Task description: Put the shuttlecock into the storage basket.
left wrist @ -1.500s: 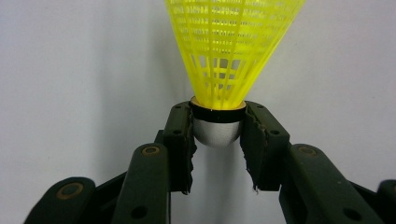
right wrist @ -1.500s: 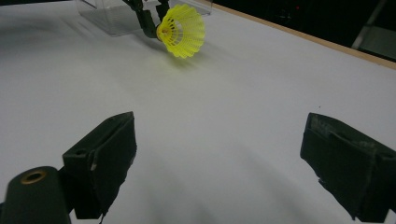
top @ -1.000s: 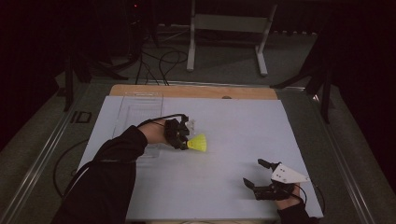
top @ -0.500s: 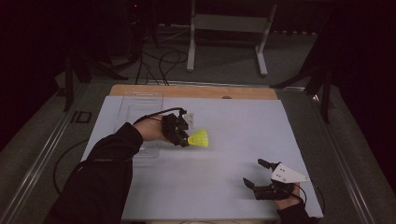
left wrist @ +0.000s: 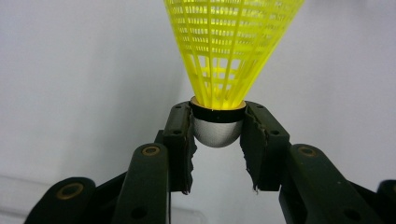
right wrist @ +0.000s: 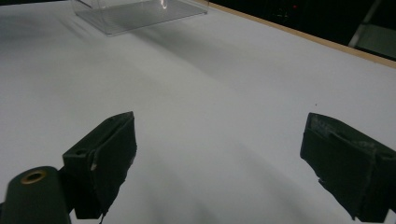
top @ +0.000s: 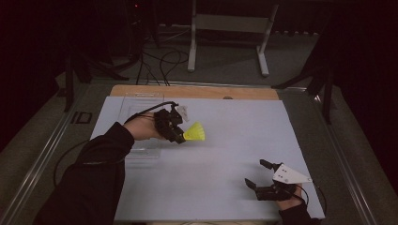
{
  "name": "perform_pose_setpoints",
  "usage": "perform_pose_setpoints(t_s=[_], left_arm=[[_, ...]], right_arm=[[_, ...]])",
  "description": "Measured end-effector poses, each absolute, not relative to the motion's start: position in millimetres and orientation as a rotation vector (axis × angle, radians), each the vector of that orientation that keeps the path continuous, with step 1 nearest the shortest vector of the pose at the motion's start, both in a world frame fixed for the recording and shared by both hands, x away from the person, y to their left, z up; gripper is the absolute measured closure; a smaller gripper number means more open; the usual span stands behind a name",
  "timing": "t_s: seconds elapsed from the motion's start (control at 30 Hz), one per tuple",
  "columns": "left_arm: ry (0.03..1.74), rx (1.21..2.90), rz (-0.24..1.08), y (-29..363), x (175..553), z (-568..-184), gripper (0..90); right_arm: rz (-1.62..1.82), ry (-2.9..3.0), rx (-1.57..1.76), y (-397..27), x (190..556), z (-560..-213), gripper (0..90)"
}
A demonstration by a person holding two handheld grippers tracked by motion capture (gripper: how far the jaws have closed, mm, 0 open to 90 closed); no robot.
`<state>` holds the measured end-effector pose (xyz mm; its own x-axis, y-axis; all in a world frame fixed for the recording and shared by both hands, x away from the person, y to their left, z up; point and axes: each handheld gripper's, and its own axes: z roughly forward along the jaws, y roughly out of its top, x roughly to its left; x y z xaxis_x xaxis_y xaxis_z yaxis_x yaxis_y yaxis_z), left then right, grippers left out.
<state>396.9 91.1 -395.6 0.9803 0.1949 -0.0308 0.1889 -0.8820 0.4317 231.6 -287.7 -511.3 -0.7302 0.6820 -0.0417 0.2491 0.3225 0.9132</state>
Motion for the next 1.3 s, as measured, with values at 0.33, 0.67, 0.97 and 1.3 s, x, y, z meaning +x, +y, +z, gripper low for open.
perform_pose_setpoints(t_s=[0.33, 0.67, 0.97, 1.3], left_arm=[[0.475, 2.654, 0.051, 118, 396, -384, 65.6], [0.562, 2.615, 0.067, 140, 393, -370, 65.6], [0.611, 2.592, 0.094, 156, 389, -360, 65.6], [0.675, 2.554, 0.107, 176, 385, -351, 65.6]], right_arm=[[1.385, 2.171, 0.821, -287, 231, -511, 10.6], [1.385, 2.172, 0.819, -287, 231, -511, 10.6], [1.385, 2.171, 0.819, -287, 231, -511, 10.6], [1.387, 2.172, 0.82, -287, 231, -511, 10.6]])
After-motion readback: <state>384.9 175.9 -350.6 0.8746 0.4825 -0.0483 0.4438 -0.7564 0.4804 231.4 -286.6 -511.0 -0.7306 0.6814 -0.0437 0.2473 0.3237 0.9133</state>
